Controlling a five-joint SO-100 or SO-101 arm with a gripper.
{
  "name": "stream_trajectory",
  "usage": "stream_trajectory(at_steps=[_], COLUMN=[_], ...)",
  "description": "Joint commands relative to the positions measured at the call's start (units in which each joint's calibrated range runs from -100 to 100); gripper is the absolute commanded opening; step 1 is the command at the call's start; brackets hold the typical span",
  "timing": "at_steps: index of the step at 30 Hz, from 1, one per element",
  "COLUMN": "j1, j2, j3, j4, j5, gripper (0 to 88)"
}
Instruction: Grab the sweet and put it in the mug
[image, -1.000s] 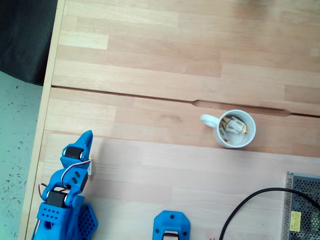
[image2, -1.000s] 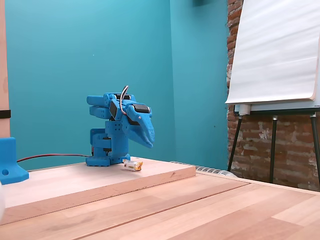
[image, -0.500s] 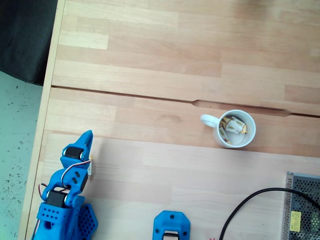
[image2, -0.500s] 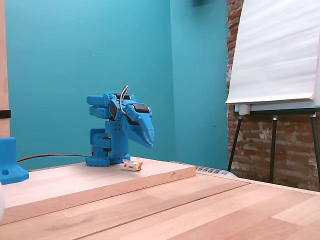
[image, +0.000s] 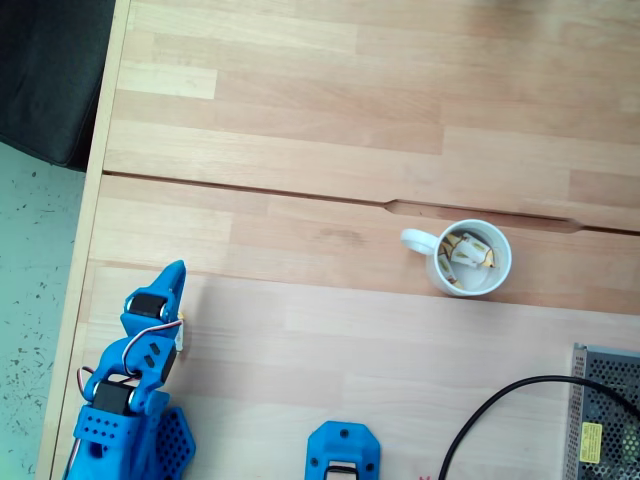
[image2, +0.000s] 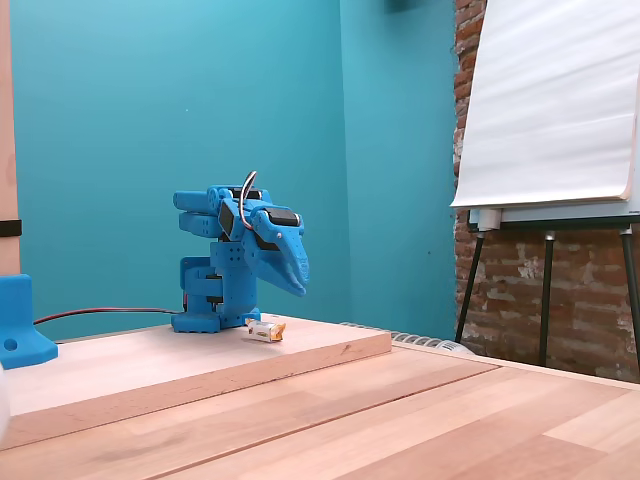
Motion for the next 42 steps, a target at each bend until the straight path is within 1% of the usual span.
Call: stream_trajectory(at_steps=[1, 29, 39, 42], j1=[-0.34, -0.41, 0.32, 0.54], j2=[-0.85, -0.77, 0.95, 5.00], j3=[0.72, 0.63, -2.05, -5.08], j4=[-1.15, -1.15, -1.07, -1.07], j5=[0.20, -0.05, 0.20, 0.20], gripper=[3.7, 3.7, 3.4, 3.4])
